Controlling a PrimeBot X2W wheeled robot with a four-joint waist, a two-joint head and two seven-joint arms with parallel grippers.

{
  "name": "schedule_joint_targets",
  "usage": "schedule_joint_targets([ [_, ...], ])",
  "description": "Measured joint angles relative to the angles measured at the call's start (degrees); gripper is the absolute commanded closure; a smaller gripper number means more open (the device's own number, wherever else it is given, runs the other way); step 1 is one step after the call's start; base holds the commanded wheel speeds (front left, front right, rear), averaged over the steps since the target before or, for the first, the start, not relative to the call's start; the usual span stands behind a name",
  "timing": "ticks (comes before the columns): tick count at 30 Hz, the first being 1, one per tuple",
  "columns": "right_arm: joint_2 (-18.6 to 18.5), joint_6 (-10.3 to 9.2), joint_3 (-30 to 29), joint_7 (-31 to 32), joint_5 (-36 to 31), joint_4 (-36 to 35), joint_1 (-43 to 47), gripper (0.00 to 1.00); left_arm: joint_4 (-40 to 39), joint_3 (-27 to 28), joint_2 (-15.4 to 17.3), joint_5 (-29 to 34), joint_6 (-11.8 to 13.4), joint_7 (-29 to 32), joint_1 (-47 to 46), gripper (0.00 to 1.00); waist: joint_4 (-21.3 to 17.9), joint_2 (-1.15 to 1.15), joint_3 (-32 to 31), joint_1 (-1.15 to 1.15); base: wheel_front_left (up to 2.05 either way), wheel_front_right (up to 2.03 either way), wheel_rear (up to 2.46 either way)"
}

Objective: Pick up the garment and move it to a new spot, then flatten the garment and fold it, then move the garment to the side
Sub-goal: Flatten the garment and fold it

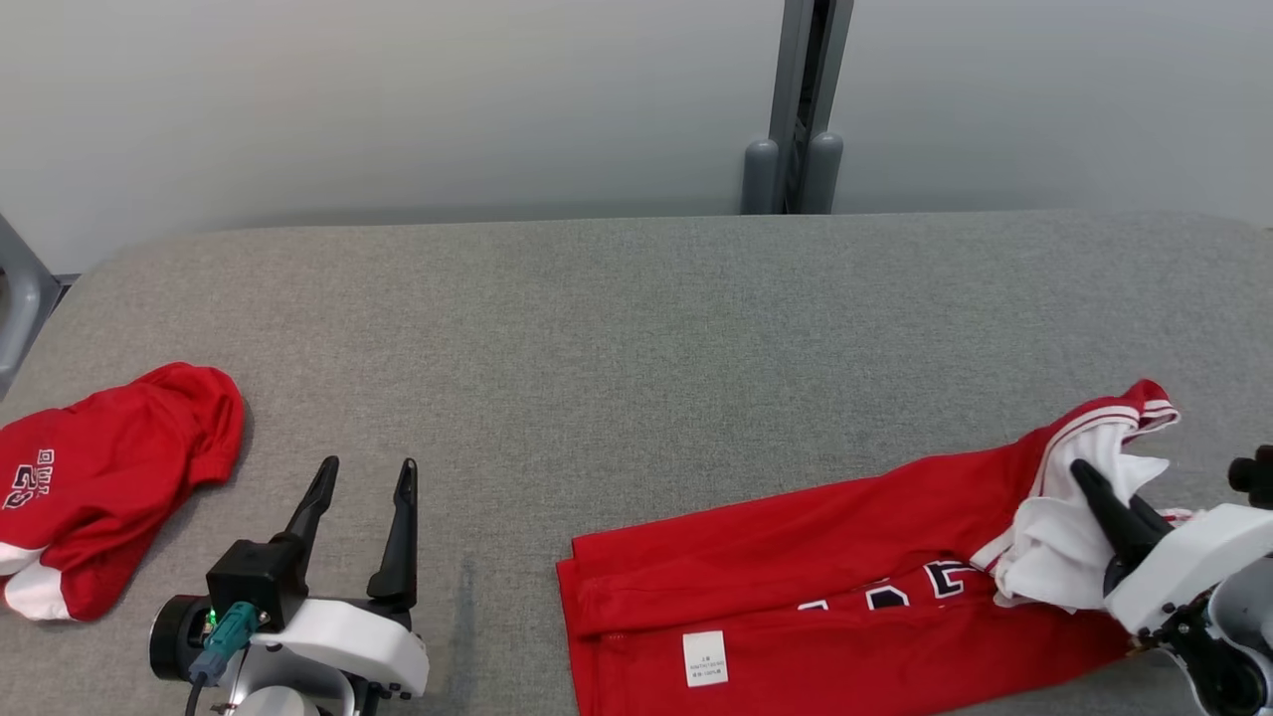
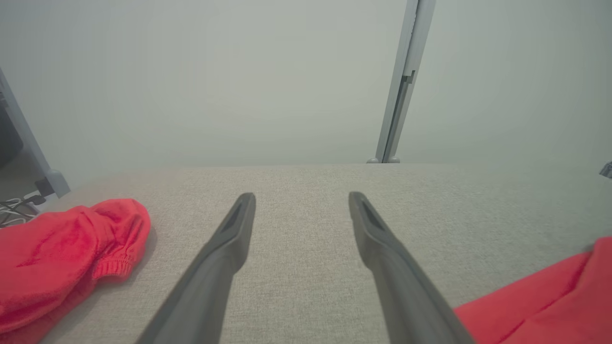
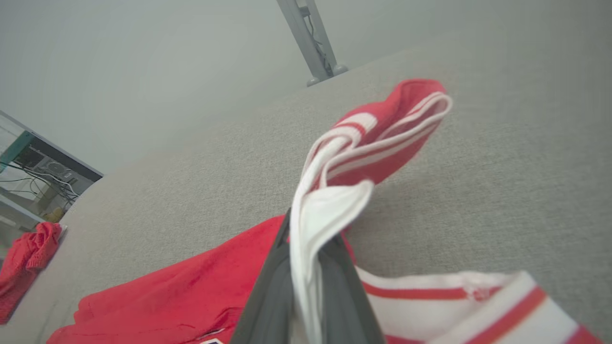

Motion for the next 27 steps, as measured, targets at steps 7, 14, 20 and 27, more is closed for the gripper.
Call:
schedule_joint_targets([
  [7,3.4,0.00,0.7,3.2,1.5,-7.4,3.2,1.00,0.6,0.8,-1.2,0.6,-0.5,0.0,0.5,0.00,-0.4,0.00,-1.6,0.00,0.00,0.00,0.00],
  [14,11.7,0.00,0.5,6.0,0.8,-10.8,6.9,1.00,0.9,1.8,-2.0,1.2,-1.1,0.0,1.2,0.00,-0.1,0.00,-2.4,0.00,0.00,0.00,0.00],
  [20,21.6,0.00,-1.4,6.9,0.8,-10.8,8.4,1.00,1.1,2.3,-2.6,1.9,-1.7,0.0,1.3,0.00,0.5,0.00,-2.5,0.00,0.00,0.00,0.00],
  [27,27.3,-0.01,-2.0,7.3,3.5,-8.8,9.3,1.00,1.7,2.5,-2.9,2.7,-2.5,0.0,1.3,0.00,2.1,0.00,-1.9,0.00,0.00,0.00,0.00],
])
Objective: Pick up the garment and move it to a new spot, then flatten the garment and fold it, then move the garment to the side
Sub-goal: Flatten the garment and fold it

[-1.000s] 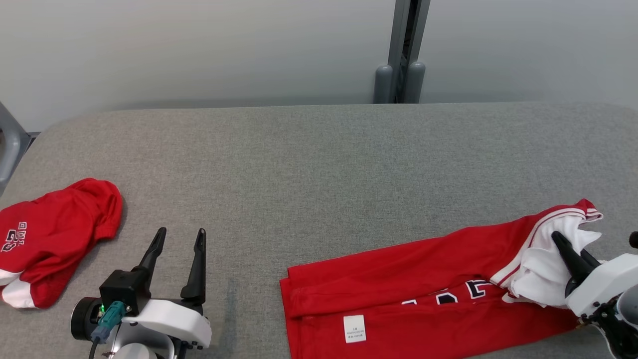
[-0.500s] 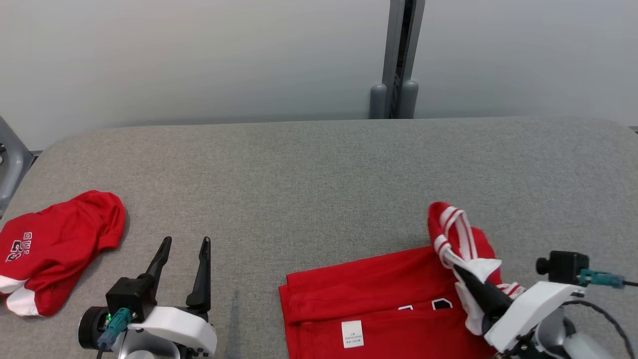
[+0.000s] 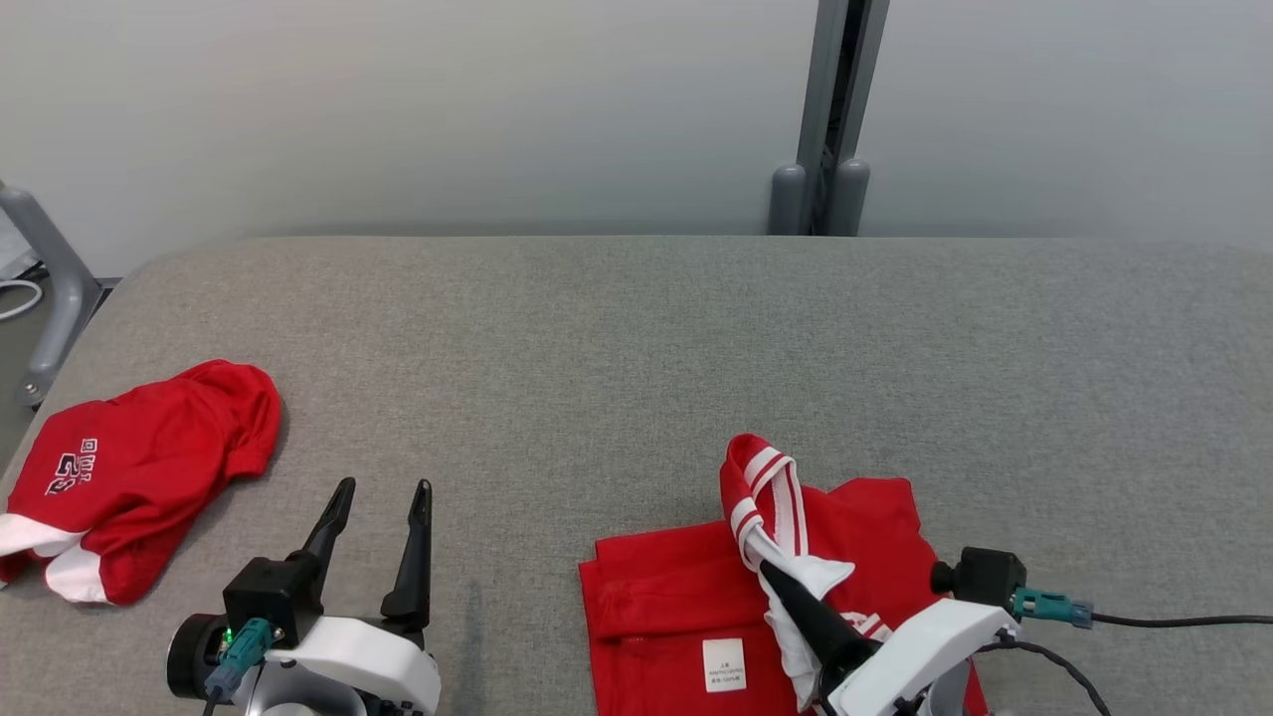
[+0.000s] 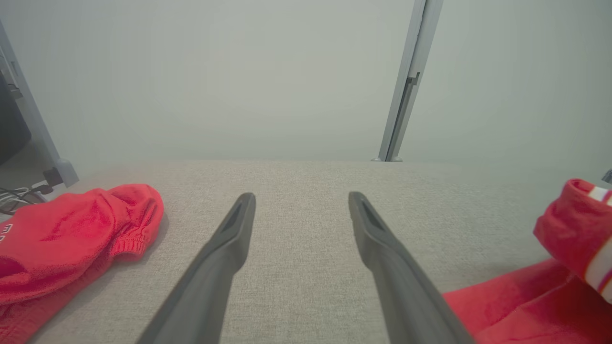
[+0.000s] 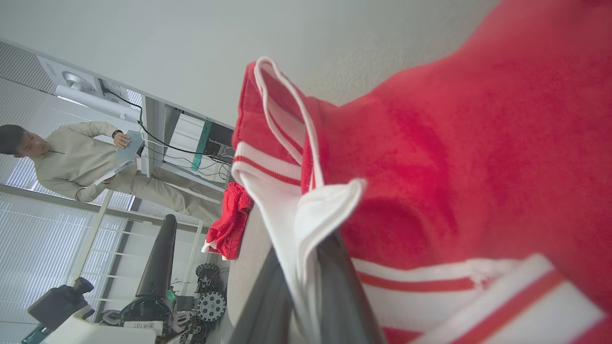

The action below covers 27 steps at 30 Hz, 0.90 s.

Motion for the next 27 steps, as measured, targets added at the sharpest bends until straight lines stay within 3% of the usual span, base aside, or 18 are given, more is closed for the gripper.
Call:
schedule_joint_targets([
  [9,0.4,-0.01,7.9,-3.1,8.2,0.0,-0.8,1.00,0.9,0.2,-0.5,0.6,-0.6,0.0,-0.1,0.00,2.8,0.00,1.0,0.00,0.00,0.00,0.00],
  [22,0.5,-0.04,16.3,-8.5,13.9,8.4,-6.9,1.00,2.0,0.0,-1.7,1.5,-1.5,0.0,-0.8,0.00,6.0,0.00,2.7,0.00,0.00,0.00,0.00],
  [23,0.5,-0.03,16.8,-9.2,14.0,9.7,-7.4,0.59,2.1,0.0,-1.8,1.5,-1.5,0.0,-1.0,0.00,6.2,0.00,2.8,0.00,0.00,0.00,0.00],
  [24,0.5,-0.03,17.2,-9.6,14.2,10.8,-7.8,0.10,2.1,-0.1,-1.9,1.6,-1.5,0.0,-1.1,0.00,6.4,0.00,2.9,0.00,0.00,0.00,0.00],
  [25,0.5,-0.03,17.8,-9.7,14.8,12.0,-8.2,0.00,2.2,-0.1,-1.9,1.7,-1.6,0.0,-1.3,0.00,6.5,0.00,3.0,0.00,0.00,0.00,0.00],
  [27,0.6,-0.03,18.6,-9.8,17.2,13.1,-8.6,0.00,2.4,0.0,-2.1,1.9,-1.6,0.0,-1.3,0.00,6.7,0.00,2.9,0.00,0.00,0.00,0.00],
])
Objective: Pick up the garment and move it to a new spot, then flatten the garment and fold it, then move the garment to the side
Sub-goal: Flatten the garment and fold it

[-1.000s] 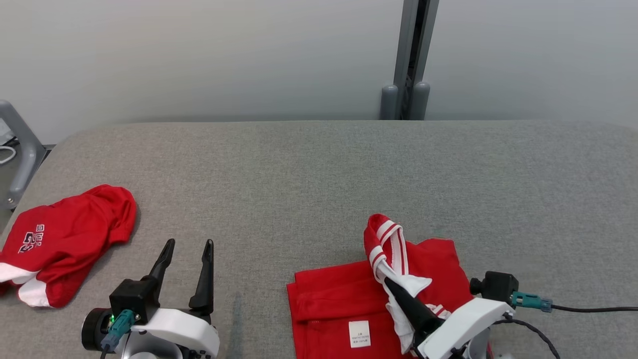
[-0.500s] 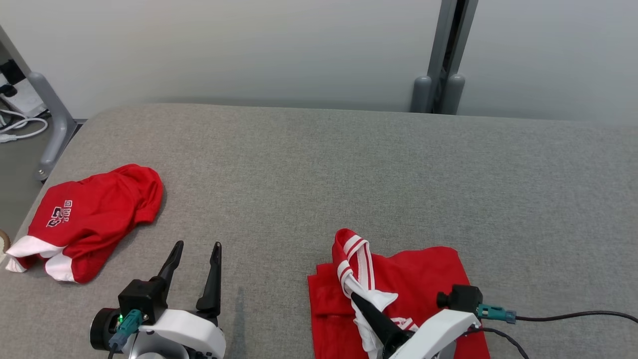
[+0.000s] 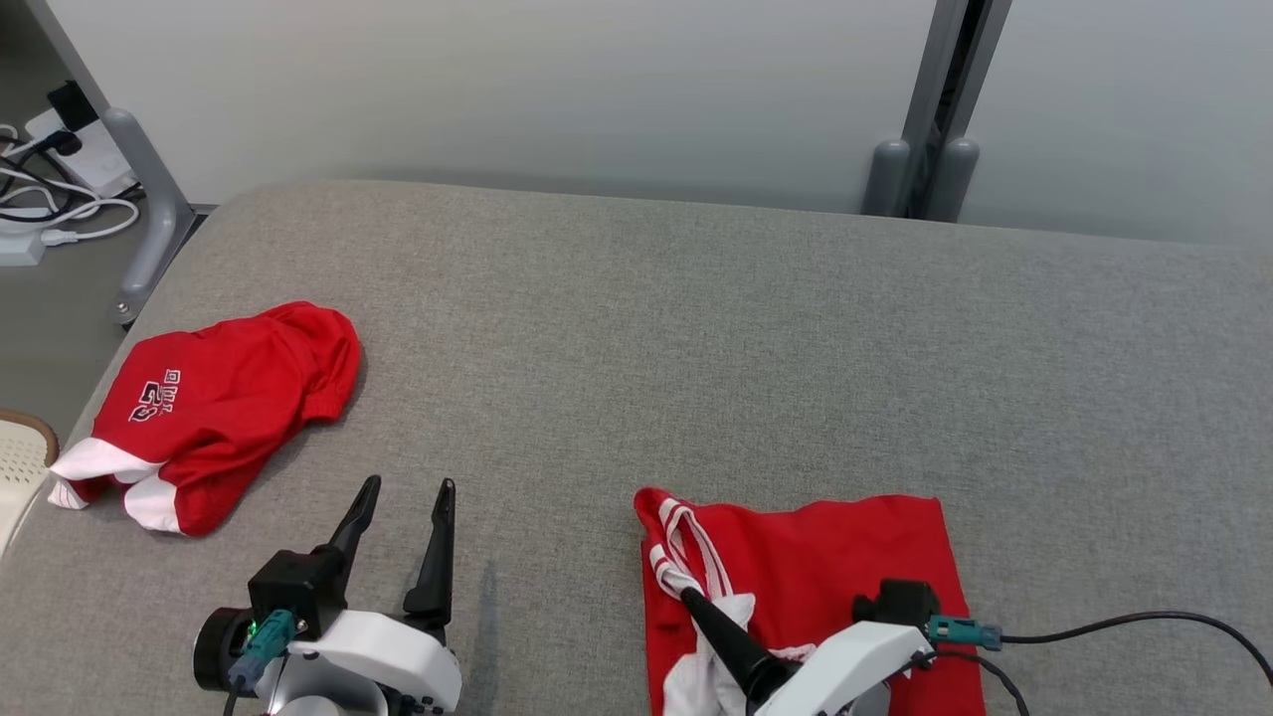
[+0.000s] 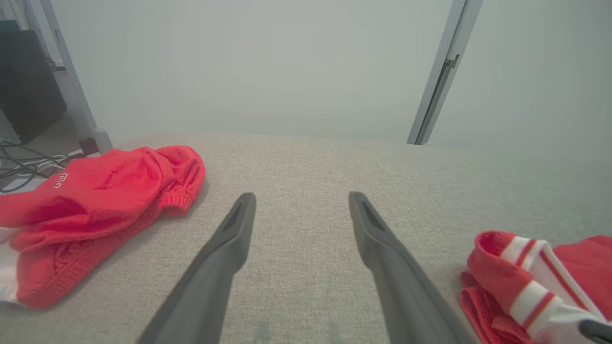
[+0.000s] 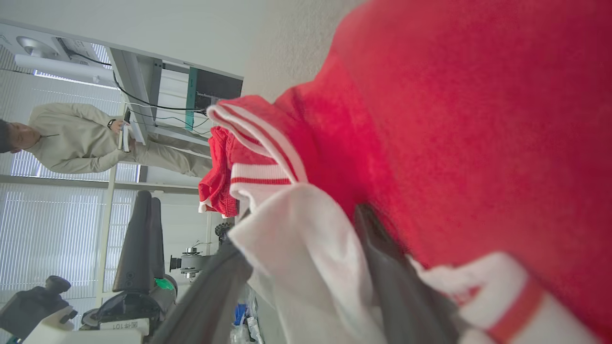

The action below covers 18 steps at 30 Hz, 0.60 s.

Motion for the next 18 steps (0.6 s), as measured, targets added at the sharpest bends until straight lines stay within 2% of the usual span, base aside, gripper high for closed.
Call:
schedule_joint_targets([
  [9,-0.1,-0.01,4.6,-1.4,5.9,-3.4,-2.5,0.00,0.5,1.1,-0.4,-0.5,-0.4,0.0,0.2,0.00,-0.7,0.00,-1.3,0.00,0.00,0.00,0.00],
  [14,-0.2,-0.01,4.6,-2.2,6.3,-5.0,-4.5,0.00,0.4,1.6,-0.5,-0.2,-0.4,0.0,1.0,0.00,-1.9,0.00,-2.1,0.00,0.00,0.00,0.00],
  [18,-2.3,-0.01,3.1,-3.6,5.4,-6.8,-6.5,0.00,0.2,2.2,-0.5,0.0,-0.5,0.0,1.1,0.00,-3.0,0.00,-2.7,0.00,0.00,0.00,0.00],
])
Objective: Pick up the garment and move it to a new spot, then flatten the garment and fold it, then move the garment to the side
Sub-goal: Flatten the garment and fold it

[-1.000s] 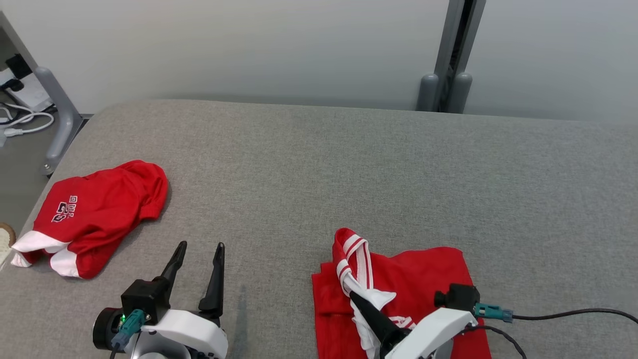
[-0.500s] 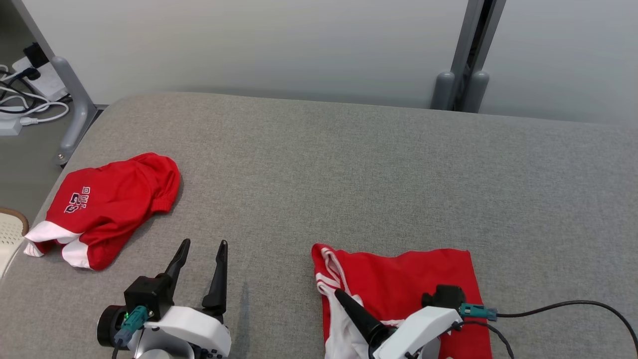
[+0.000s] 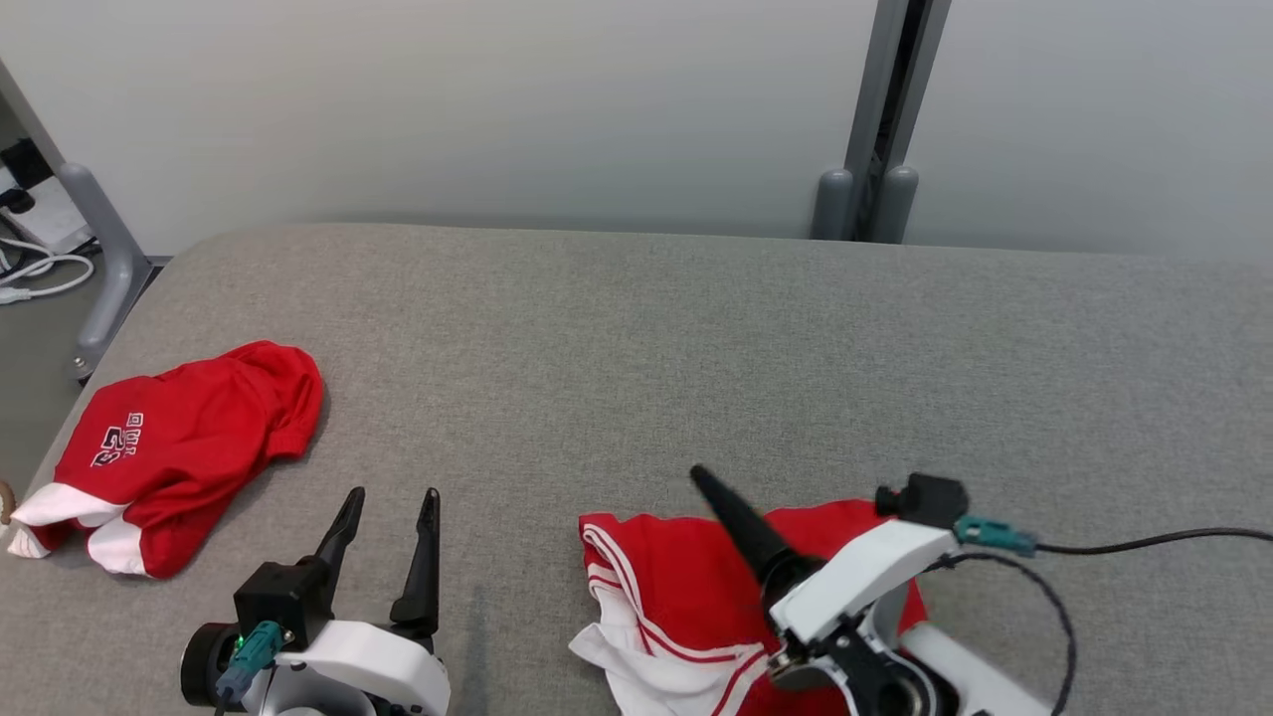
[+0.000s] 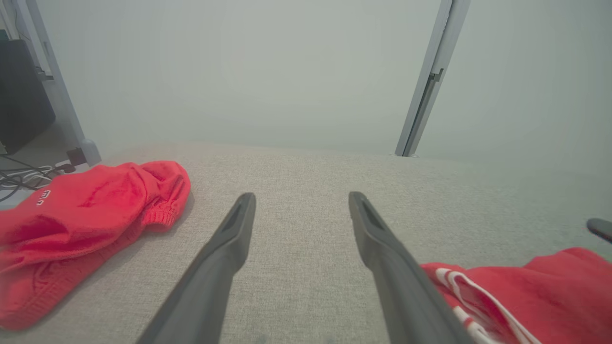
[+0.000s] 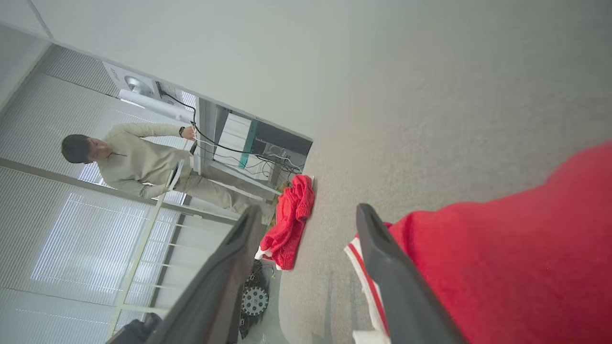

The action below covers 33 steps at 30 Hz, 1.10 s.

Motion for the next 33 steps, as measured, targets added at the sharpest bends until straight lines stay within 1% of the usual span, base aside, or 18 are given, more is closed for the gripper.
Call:
schedule_joint_targets([
  [4,-4.3,0.01,-2.6,-2.9,-2.6,0.0,-2.0,0.00,-0.2,0.4,0.0,0.1,0.0,0.0,0.1,0.00,-1.2,0.00,-0.6,0.00,0.00,0.00,0.00],
  [8,-8.7,0.01,-5.0,-5.2,-9.3,1.1,-4.2,0.00,-0.7,0.7,-0.1,0.3,0.0,0.0,0.2,0.00,-2.2,0.00,-1.1,0.00,0.00,0.00,0.00],
  [10,-11.1,0.01,-6.1,-5.9,-15.6,1.7,-5.1,0.00,-1.1,1.0,-0.1,0.5,0.0,0.0,0.2,0.00,-2.8,0.00,-1.2,0.00,0.00,0.00,0.00],
  [11,-13.2,0.01,-8.6,-6.2,-22.3,2.2,-5.6,0.00,-1.5,1.2,-0.1,0.6,0.0,0.0,0.2,0.00,-3.2,0.00,-1.2,0.00,0.00,0.00,0.00],
  [13,-13.9,0.01,-14.1,-6.4,-29.7,1.8,-5.4,0.00,-2.0,1.3,-0.2,0.6,0.0,0.0,0.2,0.00,-3.6,0.00,-1.2,0.00,0.00,0.00,0.00],
  [15,-14.0,0.01,-19.8,-6.5,-37.7,-0.3,-4.2,0.00,-2.4,1.6,-0.2,0.6,0.0,0.0,0.3,0.00,-4.0,0.00,-1.1,0.00,0.00,0.00,0.00],
  [17,-13.8,0.02,-25.2,-6.5,-46.7,-2.7,-1.4,0.00,-2.8,2.0,-0.2,0.7,-0.1,0.0,0.3,0.00,-4.2,0.00,-0.9,0.00,0.00,0.00,0.00],
  [19,-12.6,0.01,-30.2,-6.5,-54.1,-5.4,2.4,0.00,-3.3,2.2,-0.2,0.9,-0.1,0.0,0.3,0.00,-4.5,0.00,-0.8,0.00,0.00,0.00,0.00],
  [21,-11.3,0.02,-34.0,-6.5,-61.9,-8.4,5.8,0.00,-3.7,2.3,-0.3,1.0,-0.1,0.0,0.5,0.00,-4.6,0.00,-0.7,0.00,0.00,0.00,0.00],
  [23,-9.4,0.02,-37.2,-6.5,-68.0,-11.4,9.2,0.00,-4.0,2.2,-0.4,1.2,-0.2,0.0,1.0,0.00,-4.8,0.00,-0.6,0.00,0.00,0.00,0.00],
  [26,-5.5,0.02,-40.3,-6.5,-72.3,-14.0,14.3,0.00,-4.3,2.1,-0.6,1.5,-0.5,0.0,1.4,0.00,-4.9,0.00,-0.4,0.00,0.00,0.00,0.00],
  [28,-4.3,0.02,-41.3,-6.5,-75.1,-15.2,16.6,0.00,-5.4,2.5,-0.6,1.6,-0.2,0.0,1.5,0.00,-5.1,0.00,-0.3,0.00,0.00,0.00,0.00],
  [31,-2.2,0.02,-41.8,-6.5,-76.2,-15.1,19.4,0.00,-7.1,3.1,-0.7,1.6,0.1,0.0,2.6,0.00,-5.4,0.00,0.0,0.00,0.00,0.00,0.00],
  [33,-1.6,0.02,-41.5,-6.5,-76.2,-14.8,20.7,0.00,-8.0,3.1,-0.8,1.6,0.5,0.0,3.4,0.00,-5.5,0.00,0.1,0.00,0.00,0.00,0.00],
])
